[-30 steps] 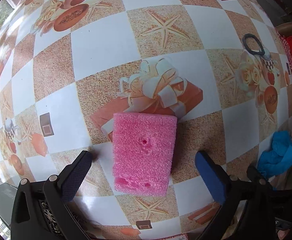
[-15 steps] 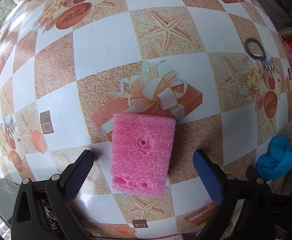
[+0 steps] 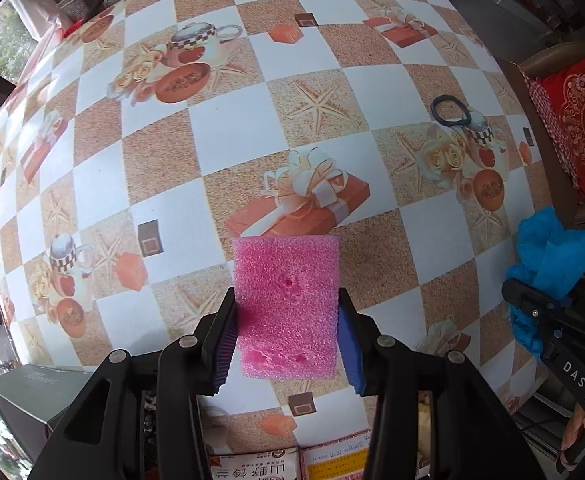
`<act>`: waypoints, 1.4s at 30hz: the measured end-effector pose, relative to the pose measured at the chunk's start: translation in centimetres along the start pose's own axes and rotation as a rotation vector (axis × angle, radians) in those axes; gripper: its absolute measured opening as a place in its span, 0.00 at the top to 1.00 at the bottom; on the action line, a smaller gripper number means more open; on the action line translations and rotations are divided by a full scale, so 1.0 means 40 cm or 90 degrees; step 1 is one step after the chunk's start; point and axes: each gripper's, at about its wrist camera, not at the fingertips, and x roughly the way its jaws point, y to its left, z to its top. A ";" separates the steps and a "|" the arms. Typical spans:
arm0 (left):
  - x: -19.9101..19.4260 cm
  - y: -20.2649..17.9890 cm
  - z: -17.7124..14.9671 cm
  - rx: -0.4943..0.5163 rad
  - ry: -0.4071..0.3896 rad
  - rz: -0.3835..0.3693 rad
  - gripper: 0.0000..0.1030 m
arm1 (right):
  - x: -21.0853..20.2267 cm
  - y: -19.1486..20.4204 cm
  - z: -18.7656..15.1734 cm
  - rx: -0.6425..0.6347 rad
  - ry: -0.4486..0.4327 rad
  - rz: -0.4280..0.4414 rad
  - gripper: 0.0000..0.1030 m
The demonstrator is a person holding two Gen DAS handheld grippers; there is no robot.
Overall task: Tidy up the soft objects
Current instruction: 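Carry the pink sponge with the left tool while the right tool carries the blue glove to the box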
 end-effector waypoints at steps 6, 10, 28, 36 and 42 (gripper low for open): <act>-0.071 0.056 -0.065 -0.007 -0.029 0.007 0.53 | -0.054 0.099 0.000 -0.024 -0.010 0.023 0.81; -0.148 0.092 -0.123 -0.028 -0.039 0.000 0.53 | -0.075 0.169 -0.012 -0.047 -0.013 0.035 0.81; -0.306 0.138 -0.391 0.004 -0.082 -0.036 0.53 | -0.227 0.385 -0.204 -0.117 -0.026 0.058 0.81; -0.347 0.158 -0.504 0.024 -0.092 -0.049 0.53 | -0.278 0.445 -0.316 -0.114 -0.024 0.052 0.81; -0.356 0.215 -0.565 0.002 -0.098 -0.053 0.53 | -0.282 0.506 -0.375 -0.126 -0.012 0.047 0.81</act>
